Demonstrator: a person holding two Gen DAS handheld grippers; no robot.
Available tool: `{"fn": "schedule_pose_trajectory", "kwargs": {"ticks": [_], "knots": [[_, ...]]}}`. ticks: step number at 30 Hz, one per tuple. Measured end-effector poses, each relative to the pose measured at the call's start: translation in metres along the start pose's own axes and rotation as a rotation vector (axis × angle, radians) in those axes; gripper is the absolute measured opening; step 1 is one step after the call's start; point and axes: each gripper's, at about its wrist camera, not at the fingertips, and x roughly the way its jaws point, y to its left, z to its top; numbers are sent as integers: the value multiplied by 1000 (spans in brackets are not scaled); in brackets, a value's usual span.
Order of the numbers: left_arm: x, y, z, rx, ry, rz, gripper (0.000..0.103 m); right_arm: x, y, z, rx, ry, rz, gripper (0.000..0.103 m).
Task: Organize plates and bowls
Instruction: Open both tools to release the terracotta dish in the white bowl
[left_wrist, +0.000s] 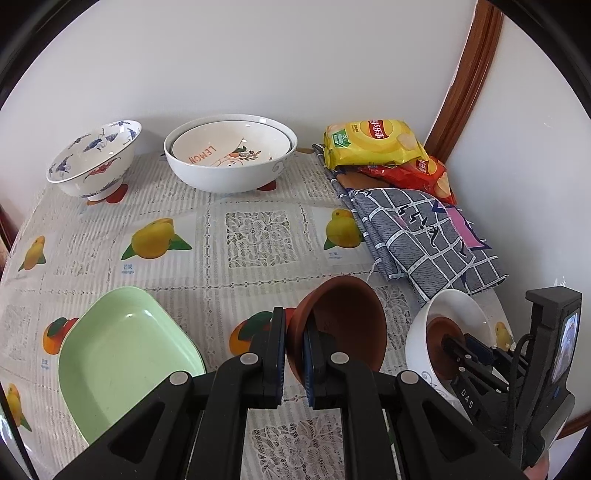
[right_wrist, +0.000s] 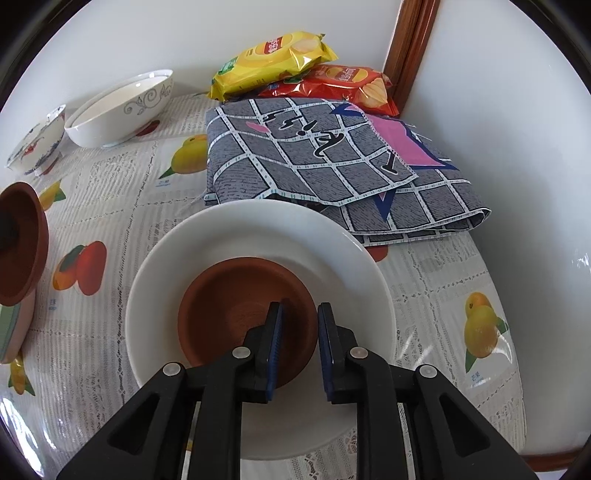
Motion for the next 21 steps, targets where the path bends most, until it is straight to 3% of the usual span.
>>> {"fn": "schedule_pose_trajectory", "kwargs": {"ticks": [21], "knots": [[-33,-59,-18,65,-32,-32,9,-88,-62,-19,125,-168,61,32]]}}
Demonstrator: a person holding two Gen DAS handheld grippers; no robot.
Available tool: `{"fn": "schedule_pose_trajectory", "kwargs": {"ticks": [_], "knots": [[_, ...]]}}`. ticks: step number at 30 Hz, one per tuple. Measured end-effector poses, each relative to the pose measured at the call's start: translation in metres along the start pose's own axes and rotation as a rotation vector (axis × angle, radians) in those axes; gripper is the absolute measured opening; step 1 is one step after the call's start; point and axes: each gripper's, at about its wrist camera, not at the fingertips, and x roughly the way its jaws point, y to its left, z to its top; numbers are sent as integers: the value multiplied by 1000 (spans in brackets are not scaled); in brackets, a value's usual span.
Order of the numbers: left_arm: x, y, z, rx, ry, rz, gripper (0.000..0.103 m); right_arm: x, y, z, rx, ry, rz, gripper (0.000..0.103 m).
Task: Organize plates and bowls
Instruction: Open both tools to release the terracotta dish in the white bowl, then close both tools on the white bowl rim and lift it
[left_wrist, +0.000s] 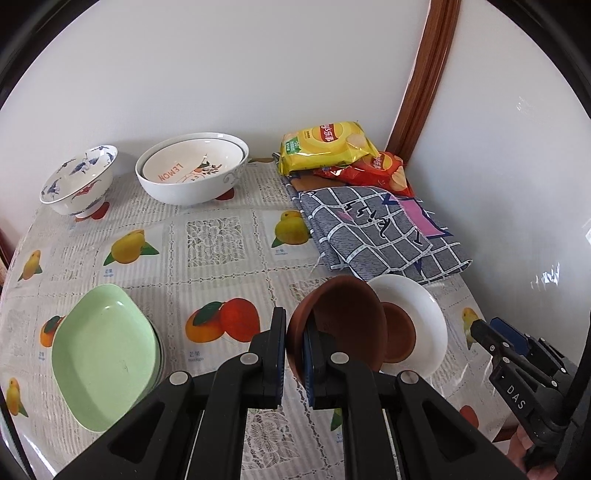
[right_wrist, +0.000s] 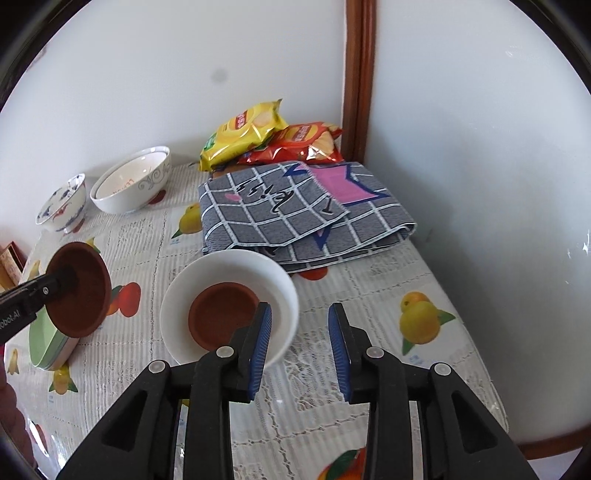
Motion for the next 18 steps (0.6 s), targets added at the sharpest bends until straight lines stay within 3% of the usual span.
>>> {"fn": "schedule_pose_trajectory", "kwargs": {"ticks": [18], "knots": [[37,-53,-8,35,60,-36,9,-5,-60,-20,81,9,-28,36]]}}
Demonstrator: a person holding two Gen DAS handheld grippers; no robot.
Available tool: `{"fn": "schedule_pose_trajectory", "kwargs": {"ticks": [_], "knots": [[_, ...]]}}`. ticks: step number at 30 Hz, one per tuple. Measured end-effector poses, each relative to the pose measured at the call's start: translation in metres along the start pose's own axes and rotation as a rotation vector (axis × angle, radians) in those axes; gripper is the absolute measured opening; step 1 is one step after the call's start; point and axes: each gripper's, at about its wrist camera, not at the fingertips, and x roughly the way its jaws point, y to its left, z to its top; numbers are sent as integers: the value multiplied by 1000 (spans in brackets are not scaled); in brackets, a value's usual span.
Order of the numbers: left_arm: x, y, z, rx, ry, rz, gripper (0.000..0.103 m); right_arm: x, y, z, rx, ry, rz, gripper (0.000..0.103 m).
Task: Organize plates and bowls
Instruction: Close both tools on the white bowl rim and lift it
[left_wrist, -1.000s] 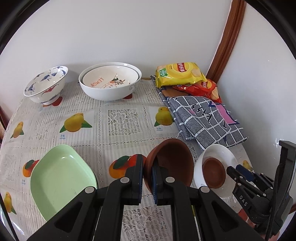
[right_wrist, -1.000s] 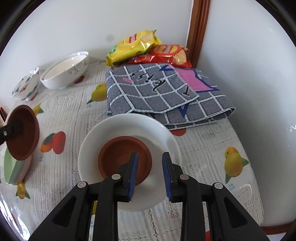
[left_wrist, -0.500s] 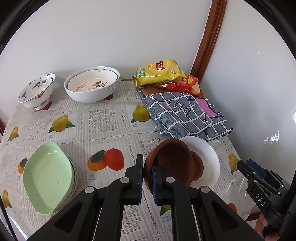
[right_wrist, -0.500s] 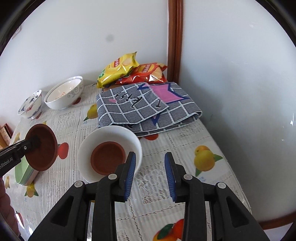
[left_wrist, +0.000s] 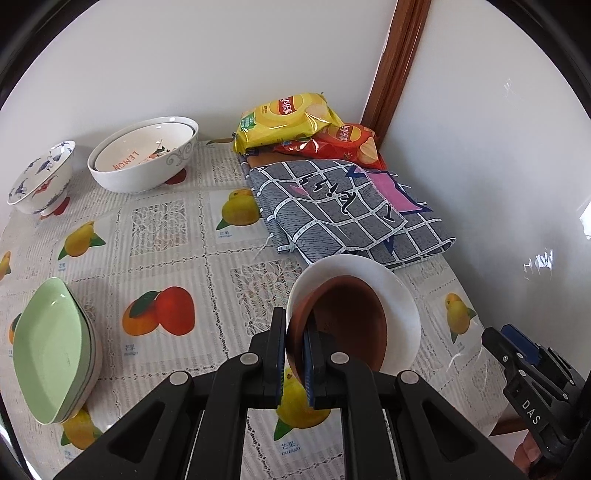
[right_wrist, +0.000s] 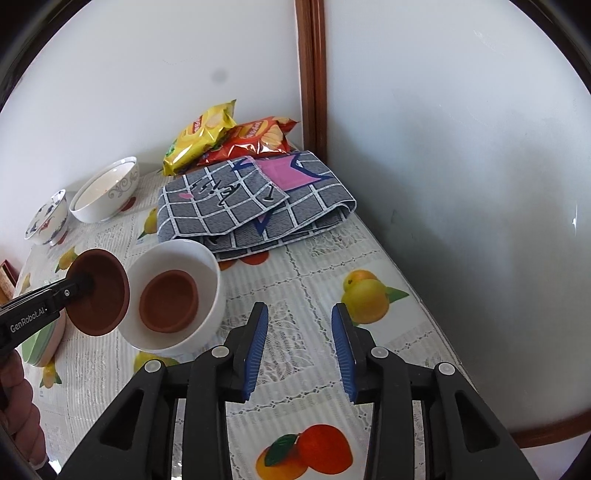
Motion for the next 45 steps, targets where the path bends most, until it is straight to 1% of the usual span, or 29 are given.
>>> {"fn": "schedule_pose_trajectory", "kwargs": {"ticks": [11,19,28,35,39,40,42,45], "knots": [[36,-9,3,13,44,-18,9,12,-2,3,-1,3,12,36],[52,-11,4,16,69,-29,9,26,1,2,-4,32,15,36],[63,-16,3,11,91,-50,9,28,-2,2,-2,37,11,36],[64,-19,3,18,93,-65,9,30,-5,1,10,45,10,36],[64,-18,4,24,112,-79,10,32,-2,0,9,51,21,36],[63,-18,4,24,116,-84,11,32,-1,0,8,53,22,36],[63,-18,4,31,125,-85,17,33,2,0,3,56,27,36],[57,-16,3,32,118,-105,18,33,6,0,2,55,36,36]]}}
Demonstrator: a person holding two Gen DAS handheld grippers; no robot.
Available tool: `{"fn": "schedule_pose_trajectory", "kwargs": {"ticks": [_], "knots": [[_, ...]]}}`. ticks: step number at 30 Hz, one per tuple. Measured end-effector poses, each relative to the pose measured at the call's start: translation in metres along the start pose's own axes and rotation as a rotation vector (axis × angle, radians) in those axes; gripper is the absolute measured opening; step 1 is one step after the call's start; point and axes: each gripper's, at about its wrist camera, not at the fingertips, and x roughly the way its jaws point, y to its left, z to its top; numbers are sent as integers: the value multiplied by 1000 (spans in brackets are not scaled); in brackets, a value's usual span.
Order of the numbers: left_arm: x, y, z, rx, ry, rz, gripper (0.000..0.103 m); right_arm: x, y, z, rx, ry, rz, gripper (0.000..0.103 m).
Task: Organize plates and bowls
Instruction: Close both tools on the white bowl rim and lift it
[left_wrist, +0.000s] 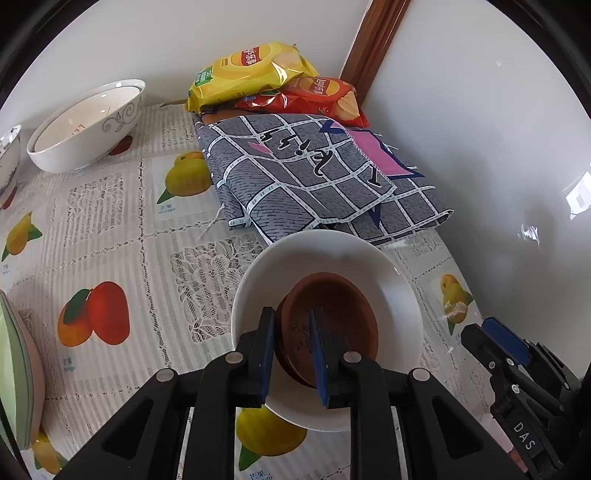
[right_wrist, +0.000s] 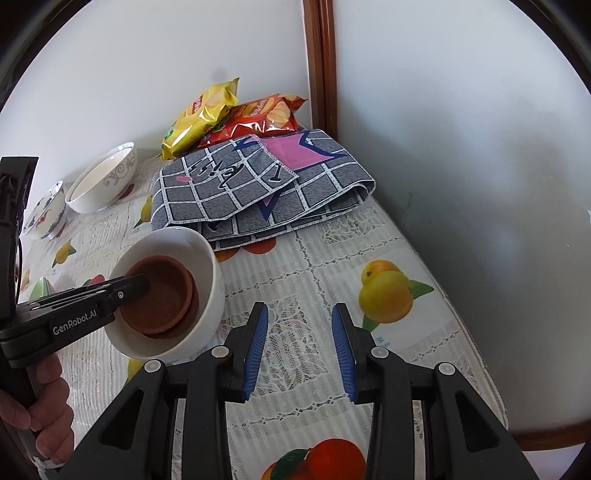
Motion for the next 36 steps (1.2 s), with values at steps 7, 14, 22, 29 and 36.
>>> {"fn": "schedule_pose_trajectory", "kwargs": {"ticks": [7,14,22,29,36], "knots": [[-20,6,2,6,-50,19,20,-2,11,6,-7,-12,31,36],[-24,23,4,-23,-45,47,21,1,23,16,-9,-11,90,36],[-9,32,0,-31,-4,50,21,18,38,17,-24,33,118,36],[3,34,1,-28,19,60,27,40,41,15,-17,94,103,36],[12,35,2,-16,33,69,31,57,44,16,-20,131,85,36]]}}
